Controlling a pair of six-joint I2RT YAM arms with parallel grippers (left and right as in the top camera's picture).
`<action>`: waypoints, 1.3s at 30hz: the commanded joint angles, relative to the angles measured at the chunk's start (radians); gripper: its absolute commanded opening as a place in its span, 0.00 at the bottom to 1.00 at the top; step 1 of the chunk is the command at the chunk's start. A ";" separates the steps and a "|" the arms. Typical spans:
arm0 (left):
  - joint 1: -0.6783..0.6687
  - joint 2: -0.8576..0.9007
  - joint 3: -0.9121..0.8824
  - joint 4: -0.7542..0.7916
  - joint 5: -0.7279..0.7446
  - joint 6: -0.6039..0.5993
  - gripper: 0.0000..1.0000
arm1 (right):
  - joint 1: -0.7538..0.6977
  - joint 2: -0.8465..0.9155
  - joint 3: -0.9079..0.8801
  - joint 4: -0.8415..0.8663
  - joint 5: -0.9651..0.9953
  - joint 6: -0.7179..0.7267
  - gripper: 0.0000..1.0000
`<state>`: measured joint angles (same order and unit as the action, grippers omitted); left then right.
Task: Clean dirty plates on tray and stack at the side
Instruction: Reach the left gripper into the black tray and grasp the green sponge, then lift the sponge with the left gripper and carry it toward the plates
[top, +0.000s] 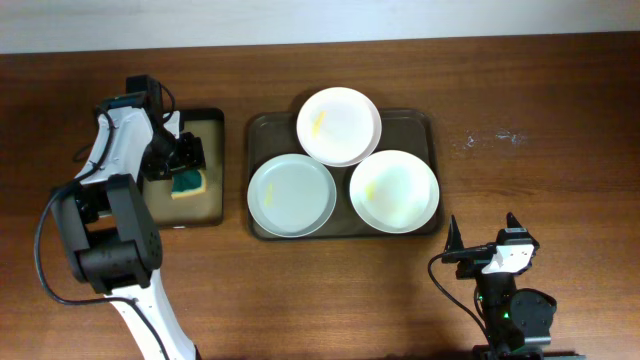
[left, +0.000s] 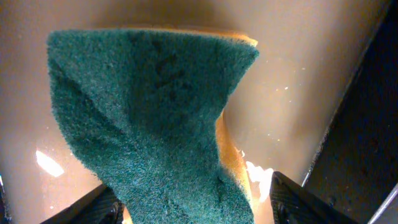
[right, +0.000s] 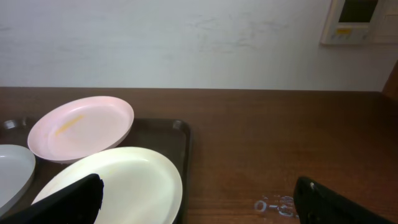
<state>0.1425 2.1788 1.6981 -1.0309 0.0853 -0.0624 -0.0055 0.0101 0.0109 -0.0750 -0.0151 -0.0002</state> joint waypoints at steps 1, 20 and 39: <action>0.005 0.010 0.013 -0.014 -0.008 -0.001 0.69 | 0.006 -0.006 -0.005 -0.005 0.009 0.004 0.98; 0.005 0.014 -0.084 0.086 -0.109 0.000 0.99 | 0.006 -0.006 -0.005 -0.005 0.008 0.004 0.98; 0.005 0.015 -0.084 0.185 -0.153 -0.001 0.99 | 0.006 -0.006 -0.005 -0.005 0.008 0.004 0.99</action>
<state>0.1425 2.1838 1.6199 -0.8474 -0.0681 -0.0673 -0.0055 0.0101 0.0109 -0.0750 -0.0151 0.0002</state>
